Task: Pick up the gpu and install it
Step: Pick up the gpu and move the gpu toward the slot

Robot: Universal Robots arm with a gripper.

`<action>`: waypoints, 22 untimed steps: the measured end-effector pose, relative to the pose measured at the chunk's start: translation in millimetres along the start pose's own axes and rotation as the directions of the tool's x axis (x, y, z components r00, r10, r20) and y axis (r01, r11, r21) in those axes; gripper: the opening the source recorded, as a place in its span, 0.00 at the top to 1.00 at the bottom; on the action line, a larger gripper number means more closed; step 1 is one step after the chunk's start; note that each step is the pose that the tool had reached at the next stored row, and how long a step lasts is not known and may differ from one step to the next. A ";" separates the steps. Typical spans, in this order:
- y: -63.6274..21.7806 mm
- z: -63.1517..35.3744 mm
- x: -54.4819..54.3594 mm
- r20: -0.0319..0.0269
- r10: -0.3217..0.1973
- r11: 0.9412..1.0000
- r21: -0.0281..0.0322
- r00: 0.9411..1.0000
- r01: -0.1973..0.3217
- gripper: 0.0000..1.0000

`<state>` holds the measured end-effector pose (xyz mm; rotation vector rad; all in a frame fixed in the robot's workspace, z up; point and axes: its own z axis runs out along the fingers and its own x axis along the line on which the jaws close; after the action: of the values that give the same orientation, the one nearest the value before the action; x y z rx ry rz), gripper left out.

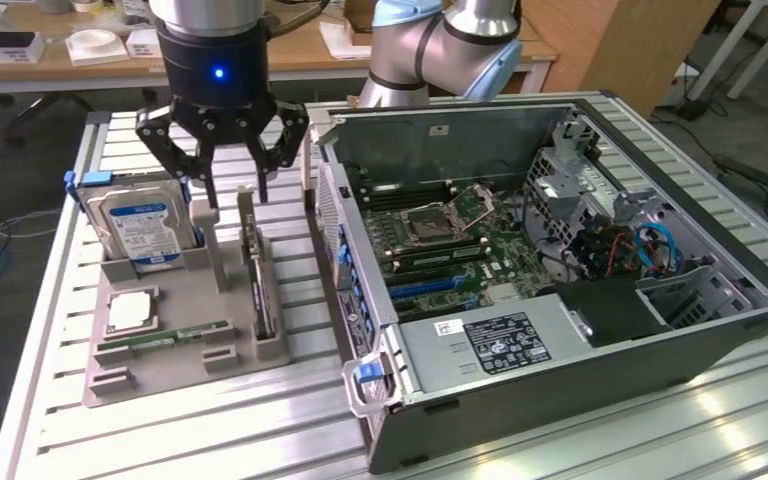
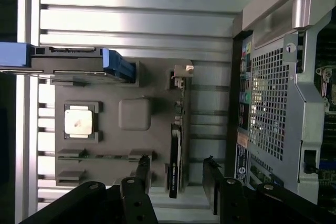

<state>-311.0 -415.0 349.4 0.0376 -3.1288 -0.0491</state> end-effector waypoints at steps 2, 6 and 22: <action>-0.4 2.8 0.0 0.000 0.000 1.000 0.000 1.000 0.000 0.47; -1.4 8.0 -0.1 0.000 0.000 1.000 0.000 1.000 0.000 0.47; -6.7 29.3 -0.2 0.000 0.000 1.000 0.000 1.000 0.000 0.47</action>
<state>-311.0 -420.8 319.9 0.0377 -3.1288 -0.0491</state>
